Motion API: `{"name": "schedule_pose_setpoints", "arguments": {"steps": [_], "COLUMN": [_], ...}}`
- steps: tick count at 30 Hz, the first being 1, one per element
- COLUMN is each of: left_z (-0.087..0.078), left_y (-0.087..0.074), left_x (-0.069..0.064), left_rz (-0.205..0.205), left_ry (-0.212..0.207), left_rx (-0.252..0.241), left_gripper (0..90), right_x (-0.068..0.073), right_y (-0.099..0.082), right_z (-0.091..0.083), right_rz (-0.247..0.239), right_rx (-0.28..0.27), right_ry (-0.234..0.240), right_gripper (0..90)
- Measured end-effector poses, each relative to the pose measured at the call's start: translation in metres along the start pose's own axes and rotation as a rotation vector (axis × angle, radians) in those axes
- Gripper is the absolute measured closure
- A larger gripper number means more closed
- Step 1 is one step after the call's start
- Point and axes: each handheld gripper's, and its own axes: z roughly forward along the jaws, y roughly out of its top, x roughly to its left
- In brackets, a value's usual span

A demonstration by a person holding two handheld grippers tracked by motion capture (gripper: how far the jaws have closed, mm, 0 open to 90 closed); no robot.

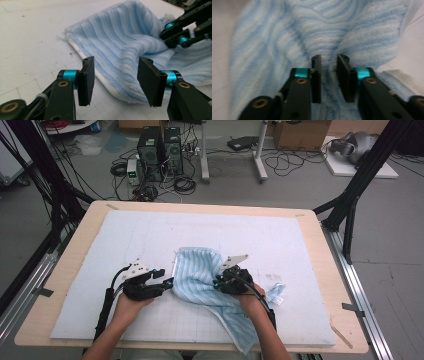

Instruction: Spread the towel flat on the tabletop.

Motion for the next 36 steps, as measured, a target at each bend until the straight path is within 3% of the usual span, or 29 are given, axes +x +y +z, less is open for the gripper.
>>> {"name": "schedule_pose_setpoints", "arguments": {"steps": [2,5,7,10,11,12,14,15,18,20,21,23,25,27,30,34,36], "left_z": [0.004,0.013,0.021,0.035,0.04,0.045,0.046,0.046,0.042,0.036,0.032,0.022,0.014,0.006,0.0,-0.004,-0.004], "left_y": [-0.001,0.0,0.003,0.008,0.008,0.009,0.011,0.011,0.011,0.01,0.009,0.007,0.003,-0.002,-0.004,-0.005,-0.005], "left_x": [0.0,0.0,-0.001,-0.008,-0.01,-0.011,-0.015,-0.019,-0.02,-0.018,-0.016,-0.013,-0.01,-0.008,-0.008,-0.004,-0.004], "left_rz": [0.0,-0.001,0.014,0.072,0.089,0.105,0.151,0.184,0.209,0.208,0.21,0.211,0.196,0.188,0.196,0.169,0.166], "left_ry": [0.005,0.023,0.021,0.038,0.048,0.049,0.036,0.057,0.065,0.065,0.065,0.069,0.066,0.055,0.049,0.036,0.032], "left_rx": [0.0,0.0,0.044,0.104,0.152,0.205,0.213,0.217,0.228,0.227,0.233,0.22,0.204,0.199,0.195,0.18,0.18], "left_gripper": [48.4,48.4,48.3,48.0,49.5,54.5,69.0,83.3,85.8,86.1,86.0,86.0,86.0,86.0,86.0,85.9,85.9], "right_x": [-0.002,-0.006,-0.006,-0.006,-0.007,-0.008,-0.012,-0.014,-0.021,-0.027,-0.031,-0.038,-0.045,-0.052,-0.058,-0.061,-0.062], "right_y": [0.001,0.001,0.001,0.002,0.002,0.002,0.001,0.001,0.001,0.0,-0.001,-0.002,-0.003,0.001,0.014,0.032,0.04], "right_z": [-0.002,-0.001,0.003,0.006,0.006,0.005,0.001,-0.003,-0.016,-0.025,-0.03,-0.039,-0.043,-0.04,-0.025,0.003,0.019], "right_rz": [0.011,0.038,0.035,0.041,0.054,0.074,0.112,0.124,0.156,0.185,0.206,0.259,0.3,0.312,0.31,0.347,0.34], "right_rx": [-0.012,-0.026,-0.019,-0.025,-0.03,-0.039,-0.066,-0.094,-0.19,-0.236,-0.257,-0.28,-0.272,-0.248,-0.196,-0.174,-0.121], "right_ry": [0.023,0.042,0.046,0.067,0.087,0.101,0.125,0.122,0.094,0.035,-0.004,-0.126,-0.234,-0.282,-0.275,-0.181,-0.162], "right_gripper": [64.0,63.1,61.7,54.6,52.0,50.5,50.1,50.3,51.0,51.0,51.0,51.5,53.7,54.1,53.6,53.3,53.2]}}
